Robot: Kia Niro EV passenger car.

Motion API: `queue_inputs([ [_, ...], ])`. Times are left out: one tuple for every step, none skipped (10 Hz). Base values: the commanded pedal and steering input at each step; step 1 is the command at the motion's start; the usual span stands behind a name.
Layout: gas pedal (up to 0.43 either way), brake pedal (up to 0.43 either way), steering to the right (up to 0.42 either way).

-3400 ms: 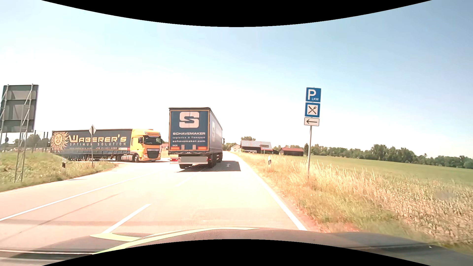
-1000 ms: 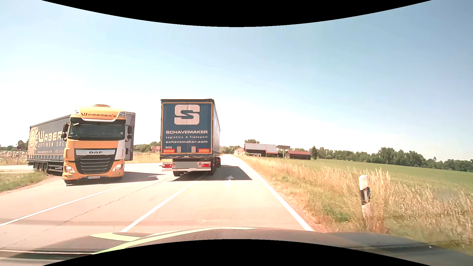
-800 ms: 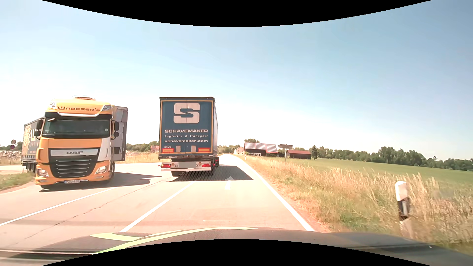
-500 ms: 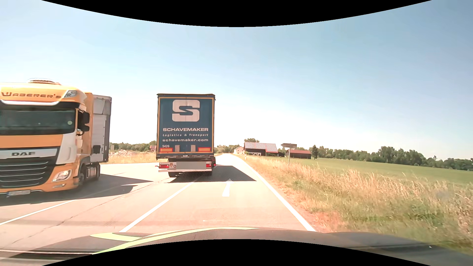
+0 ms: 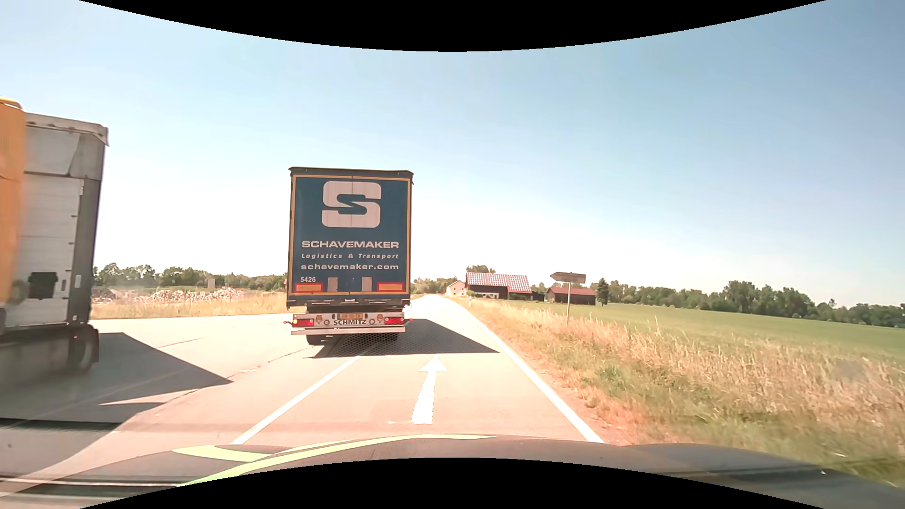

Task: Follow the waypoints while adhering to traffic rules and regulations

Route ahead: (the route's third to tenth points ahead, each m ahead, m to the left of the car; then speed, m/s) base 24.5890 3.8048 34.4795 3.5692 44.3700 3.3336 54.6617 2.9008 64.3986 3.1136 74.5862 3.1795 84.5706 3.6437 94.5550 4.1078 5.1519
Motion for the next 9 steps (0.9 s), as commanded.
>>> queue_inputs([
  [0.087,0.0,0.008],
  [0.0,0.0,0.008],
  [0.0,0.0,0.007],
  [0.0,0.0,0.006],
  [0.0,0.0,0.006],
  [0.0,0.0,0.004],
  [0.0,0.037,0.003],
  [0.0,0.073,0.001],
  [0.0,0.128,0.0],
])
